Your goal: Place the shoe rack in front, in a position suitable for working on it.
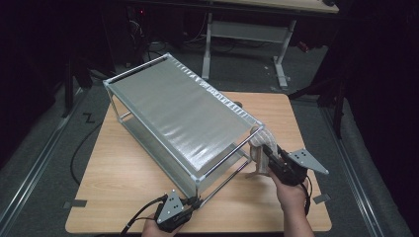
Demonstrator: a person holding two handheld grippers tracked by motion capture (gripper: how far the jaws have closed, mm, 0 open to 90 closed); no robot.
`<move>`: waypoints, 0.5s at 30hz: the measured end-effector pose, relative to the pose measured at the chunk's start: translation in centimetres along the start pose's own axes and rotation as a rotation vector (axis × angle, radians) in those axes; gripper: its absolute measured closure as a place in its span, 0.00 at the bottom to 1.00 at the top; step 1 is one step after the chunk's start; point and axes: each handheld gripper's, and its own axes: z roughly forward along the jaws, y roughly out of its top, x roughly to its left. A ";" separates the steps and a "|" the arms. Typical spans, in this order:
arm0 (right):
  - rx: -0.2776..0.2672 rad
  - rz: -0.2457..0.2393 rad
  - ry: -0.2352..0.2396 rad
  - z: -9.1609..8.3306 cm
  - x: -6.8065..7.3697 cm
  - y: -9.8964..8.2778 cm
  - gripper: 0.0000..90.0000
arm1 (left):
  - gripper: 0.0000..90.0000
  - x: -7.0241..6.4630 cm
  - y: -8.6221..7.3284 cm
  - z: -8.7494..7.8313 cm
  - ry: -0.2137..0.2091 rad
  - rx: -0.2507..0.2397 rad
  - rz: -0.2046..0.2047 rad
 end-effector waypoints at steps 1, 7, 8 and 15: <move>-0.001 -0.001 -0.003 -0.1 -0.1 0.0 0.77 | 0.89 0.0 0.0 0.0 -0.001 0.001 0.000; -0.002 0.004 -0.041 -0.9 -0.8 -0.3 0.77 | 0.89 0.2 0.2 0.5 -0.013 0.001 0.002; -0.002 0.003 -0.050 -1.2 -1.0 -0.3 0.77 | 0.89 0.2 0.3 0.5 -0.015 0.003 0.005; -0.003 0.027 -0.128 -2.8 -2.8 -0.8 0.76 | 0.89 0.2 0.6 1.2 -0.029 0.004 0.003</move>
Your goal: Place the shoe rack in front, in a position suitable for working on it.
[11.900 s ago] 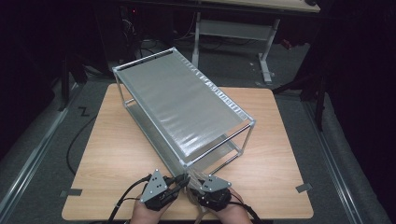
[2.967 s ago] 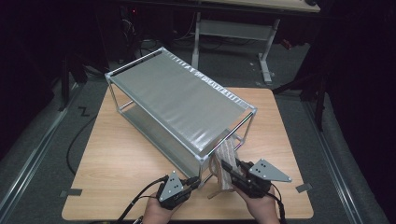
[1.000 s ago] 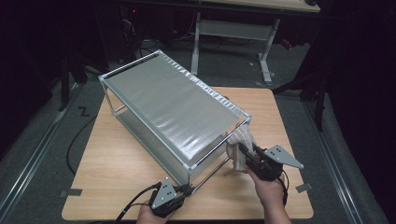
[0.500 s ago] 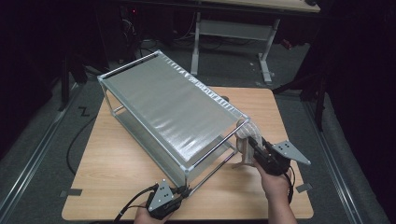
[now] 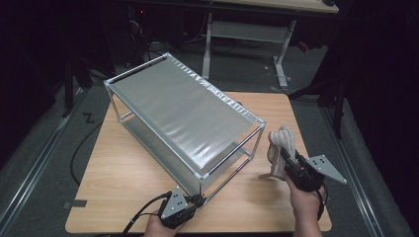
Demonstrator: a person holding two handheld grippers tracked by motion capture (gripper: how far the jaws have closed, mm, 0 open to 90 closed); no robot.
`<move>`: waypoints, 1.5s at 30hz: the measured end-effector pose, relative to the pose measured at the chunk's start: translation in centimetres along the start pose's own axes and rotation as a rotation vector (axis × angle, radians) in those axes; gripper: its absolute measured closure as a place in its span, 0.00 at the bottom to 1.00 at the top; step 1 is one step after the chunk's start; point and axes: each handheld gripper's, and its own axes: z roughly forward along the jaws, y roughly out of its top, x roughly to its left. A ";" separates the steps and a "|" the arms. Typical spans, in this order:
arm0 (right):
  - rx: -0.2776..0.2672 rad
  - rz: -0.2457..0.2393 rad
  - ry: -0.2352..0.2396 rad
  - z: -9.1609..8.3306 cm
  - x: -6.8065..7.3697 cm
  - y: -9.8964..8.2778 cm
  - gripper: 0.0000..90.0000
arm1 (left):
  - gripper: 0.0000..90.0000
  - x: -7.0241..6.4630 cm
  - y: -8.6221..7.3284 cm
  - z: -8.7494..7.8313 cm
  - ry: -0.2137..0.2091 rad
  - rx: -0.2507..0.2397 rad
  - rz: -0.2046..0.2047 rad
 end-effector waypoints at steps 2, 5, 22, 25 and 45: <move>0.016 0.000 0.009 0.0 -0.2 -0.3 0.76 | 0.89 0.0 0.1 0.2 -0.006 -0.001 0.002; 0.037 -0.018 0.006 0.2 0.0 -0.8 0.75 | 0.89 -0.1 0.1 0.4 -0.014 0.000 0.007; 0.061 -0.090 0.052 3.2 2.7 -1.1 0.62 | 0.90 -1.0 -0.2 -0.6 -0.084 0.011 0.040; 0.093 -0.089 0.048 4.3 3.0 -1.4 0.58 | 0.90 -1.1 -0.3 -0.8 -0.103 0.013 0.046; 0.029 -0.083 0.101 5.8 3.1 -1.1 0.71 | 0.90 -1.0 -0.7 -1.6 -0.107 0.005 0.044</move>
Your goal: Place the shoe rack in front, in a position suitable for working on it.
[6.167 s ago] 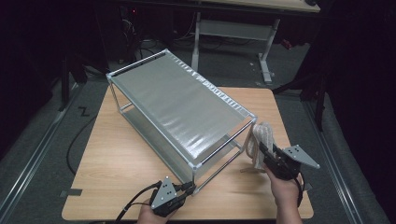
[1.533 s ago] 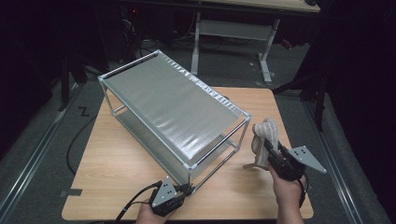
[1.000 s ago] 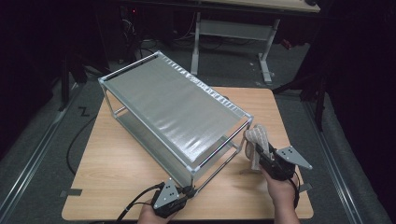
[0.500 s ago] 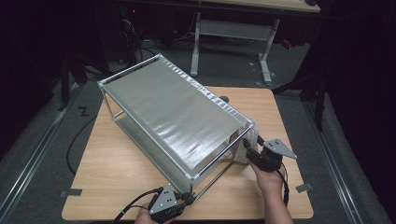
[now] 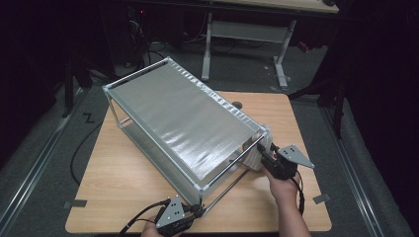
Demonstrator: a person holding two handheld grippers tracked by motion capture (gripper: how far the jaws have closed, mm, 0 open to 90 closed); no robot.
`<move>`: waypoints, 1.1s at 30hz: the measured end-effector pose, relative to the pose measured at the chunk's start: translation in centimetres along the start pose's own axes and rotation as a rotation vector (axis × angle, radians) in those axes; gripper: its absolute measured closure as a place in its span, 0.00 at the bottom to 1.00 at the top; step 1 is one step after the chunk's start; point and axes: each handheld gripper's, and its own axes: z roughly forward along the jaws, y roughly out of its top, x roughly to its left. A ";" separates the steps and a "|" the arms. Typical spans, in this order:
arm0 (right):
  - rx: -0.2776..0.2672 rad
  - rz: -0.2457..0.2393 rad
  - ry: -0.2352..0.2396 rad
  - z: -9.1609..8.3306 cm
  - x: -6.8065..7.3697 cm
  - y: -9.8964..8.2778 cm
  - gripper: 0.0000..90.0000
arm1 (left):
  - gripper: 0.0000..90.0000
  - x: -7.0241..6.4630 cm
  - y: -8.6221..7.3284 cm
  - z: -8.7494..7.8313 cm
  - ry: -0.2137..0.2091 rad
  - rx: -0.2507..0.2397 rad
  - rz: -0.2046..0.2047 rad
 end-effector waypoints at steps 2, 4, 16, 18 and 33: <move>0.012 0.003 0.002 0.1 0.0 -0.2 0.72 | 0.90 0.0 0.0 0.0 0.005 -0.001 0.001; 0.037 -0.004 -0.001 0.3 0.0 -0.5 0.72 | 0.90 0.0 0.0 0.0 0.011 0.000 0.000; 0.344 -0.007 0.060 3.4 -0.5 -4.7 0.72 | 0.89 0.4 0.1 -0.4 0.067 0.009 -0.025; 0.349 -0.001 0.066 3.4 -0.6 -4.7 0.72 | 0.89 0.3 0.1 -0.3 0.081 0.007 -0.028; 0.339 0.048 0.079 3.3 -0.9 -4.8 0.68 | 0.89 -0.3 0.4 -0.5 0.144 -0.056 -0.025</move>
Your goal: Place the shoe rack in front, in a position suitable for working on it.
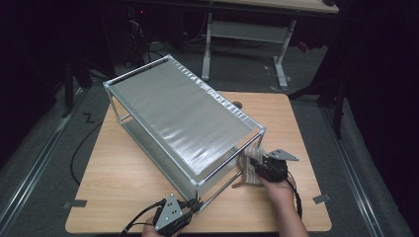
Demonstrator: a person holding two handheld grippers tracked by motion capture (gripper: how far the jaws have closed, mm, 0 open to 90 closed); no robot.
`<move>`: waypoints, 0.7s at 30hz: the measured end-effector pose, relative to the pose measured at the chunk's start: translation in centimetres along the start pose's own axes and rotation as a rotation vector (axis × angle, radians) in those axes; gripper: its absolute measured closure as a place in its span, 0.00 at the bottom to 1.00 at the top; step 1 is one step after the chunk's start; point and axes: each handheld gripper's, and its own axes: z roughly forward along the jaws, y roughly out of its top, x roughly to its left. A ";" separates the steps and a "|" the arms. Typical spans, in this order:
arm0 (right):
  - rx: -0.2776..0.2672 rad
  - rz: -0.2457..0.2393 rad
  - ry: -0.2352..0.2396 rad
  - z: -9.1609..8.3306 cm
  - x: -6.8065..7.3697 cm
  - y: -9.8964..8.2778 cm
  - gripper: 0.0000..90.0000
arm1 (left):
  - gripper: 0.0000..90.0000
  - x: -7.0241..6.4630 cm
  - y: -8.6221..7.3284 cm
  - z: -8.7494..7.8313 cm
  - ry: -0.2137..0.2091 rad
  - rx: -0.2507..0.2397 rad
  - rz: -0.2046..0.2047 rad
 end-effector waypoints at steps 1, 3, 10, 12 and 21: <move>-0.008 -0.009 -0.004 -0.1 0.0 0.1 0.68 | 0.89 0.1 0.0 0.0 -0.005 0.004 0.002; -0.014 -0.016 -0.010 -0.3 0.1 0.2 0.69 | 0.89 0.2 0.0 0.0 -0.013 0.005 0.001; -0.062 -0.036 -0.024 -1.2 0.4 0.8 0.68 | 0.90 0.2 0.0 0.0 -0.028 0.002 -0.002; -0.102 -0.043 -0.031 -1.7 0.5 1.1 0.68 | 0.89 0.2 0.0 0.0 -0.031 0.002 -0.002; -0.283 -0.093 -0.088 -4.5 1.6 3.5 0.69 | 0.90 0.3 0.0 0.1 -0.038 0.004 0.000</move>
